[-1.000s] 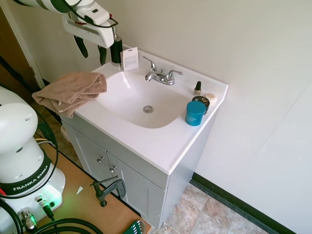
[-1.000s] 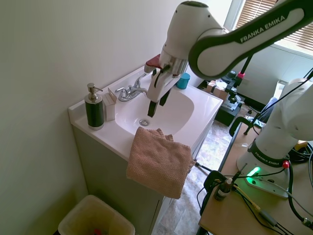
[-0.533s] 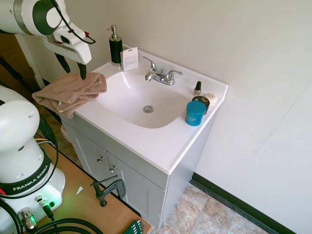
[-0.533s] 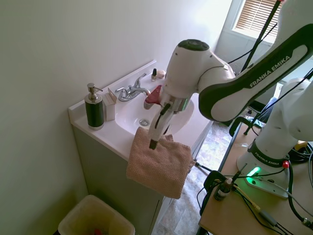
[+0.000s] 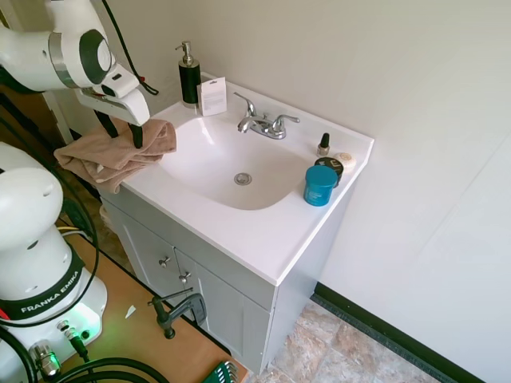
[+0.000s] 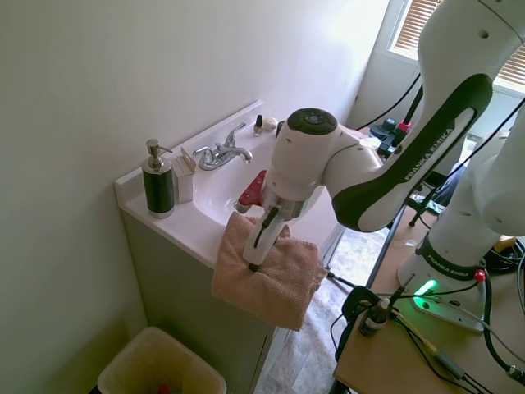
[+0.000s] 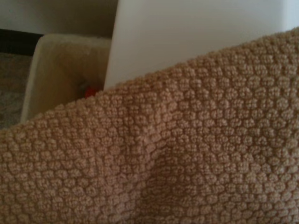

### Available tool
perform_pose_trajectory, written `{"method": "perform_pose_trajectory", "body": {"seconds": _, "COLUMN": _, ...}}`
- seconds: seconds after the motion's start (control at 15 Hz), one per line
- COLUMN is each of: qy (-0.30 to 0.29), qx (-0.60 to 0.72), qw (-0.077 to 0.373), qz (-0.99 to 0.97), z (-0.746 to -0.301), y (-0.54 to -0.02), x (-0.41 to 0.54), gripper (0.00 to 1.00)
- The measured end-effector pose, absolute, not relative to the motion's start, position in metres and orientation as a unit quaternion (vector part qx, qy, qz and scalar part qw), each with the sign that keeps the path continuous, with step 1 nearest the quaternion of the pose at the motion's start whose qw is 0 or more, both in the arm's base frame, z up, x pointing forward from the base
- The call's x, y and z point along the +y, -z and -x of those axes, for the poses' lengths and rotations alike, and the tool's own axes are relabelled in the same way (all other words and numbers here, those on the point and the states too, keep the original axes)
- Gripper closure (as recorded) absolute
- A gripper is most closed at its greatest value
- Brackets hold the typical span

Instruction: Sanitize the sink

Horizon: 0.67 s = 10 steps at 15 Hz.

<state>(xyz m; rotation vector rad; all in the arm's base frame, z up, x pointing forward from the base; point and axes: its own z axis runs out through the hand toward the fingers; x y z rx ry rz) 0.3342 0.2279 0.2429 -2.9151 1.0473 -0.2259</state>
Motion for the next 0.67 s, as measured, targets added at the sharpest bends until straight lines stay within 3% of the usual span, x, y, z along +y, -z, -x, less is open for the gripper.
{"method": "perform_pose_trajectory", "body": {"seconds": 0.67, "qy": 0.031, "qx": 0.367, "qw": 0.015, "qz": 0.930, "z": -0.344, "y": -0.246, "x": 0.213, "gripper": 1.00}}
